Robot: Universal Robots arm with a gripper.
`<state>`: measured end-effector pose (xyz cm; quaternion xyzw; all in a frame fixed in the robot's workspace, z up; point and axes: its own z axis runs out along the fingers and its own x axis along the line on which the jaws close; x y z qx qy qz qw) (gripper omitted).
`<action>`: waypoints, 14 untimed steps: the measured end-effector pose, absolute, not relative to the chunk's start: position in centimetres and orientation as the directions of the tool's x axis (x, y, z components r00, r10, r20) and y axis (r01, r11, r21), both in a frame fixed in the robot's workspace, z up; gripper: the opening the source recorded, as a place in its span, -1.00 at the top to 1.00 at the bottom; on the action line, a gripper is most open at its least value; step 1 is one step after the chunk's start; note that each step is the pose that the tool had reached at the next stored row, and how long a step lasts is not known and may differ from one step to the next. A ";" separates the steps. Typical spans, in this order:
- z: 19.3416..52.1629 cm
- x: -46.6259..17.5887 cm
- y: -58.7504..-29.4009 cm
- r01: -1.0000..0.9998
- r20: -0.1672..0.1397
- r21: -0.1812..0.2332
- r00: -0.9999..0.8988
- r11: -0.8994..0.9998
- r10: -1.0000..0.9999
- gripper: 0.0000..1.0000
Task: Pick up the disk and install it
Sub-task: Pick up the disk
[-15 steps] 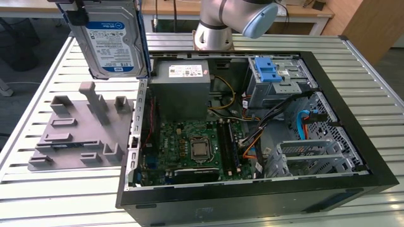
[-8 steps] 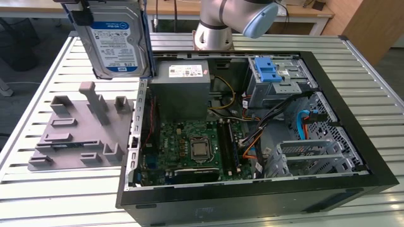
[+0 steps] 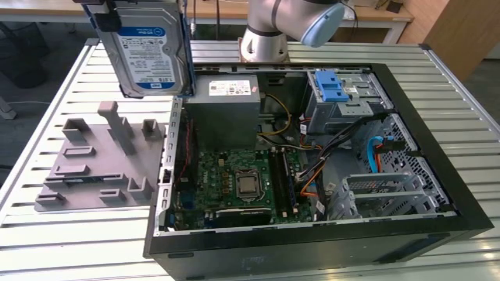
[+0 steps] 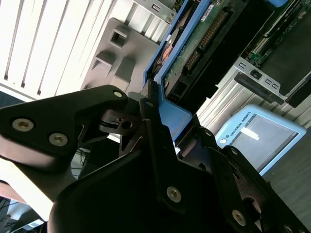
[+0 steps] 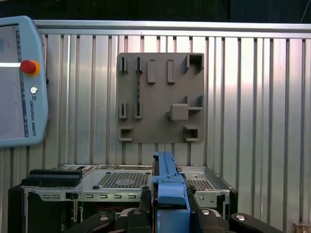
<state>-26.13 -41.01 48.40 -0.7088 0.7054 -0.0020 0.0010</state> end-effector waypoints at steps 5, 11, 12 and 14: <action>48.4 -25.7 -41.0 -1.000 0.001 -0.004 0.005 -0.005 -1.000 0.27; 48.4 -25.2 -41.0 -1.000 0.001 -0.004 0.005 -0.005 -1.000 0.27; 48.4 -25.2 -41.0 -1.000 0.001 -0.004 0.005 -0.005 -1.000 0.27; 48.4 -25.0 -41.0 -1.000 0.001 -0.004 0.005 -0.005 -1.000 0.27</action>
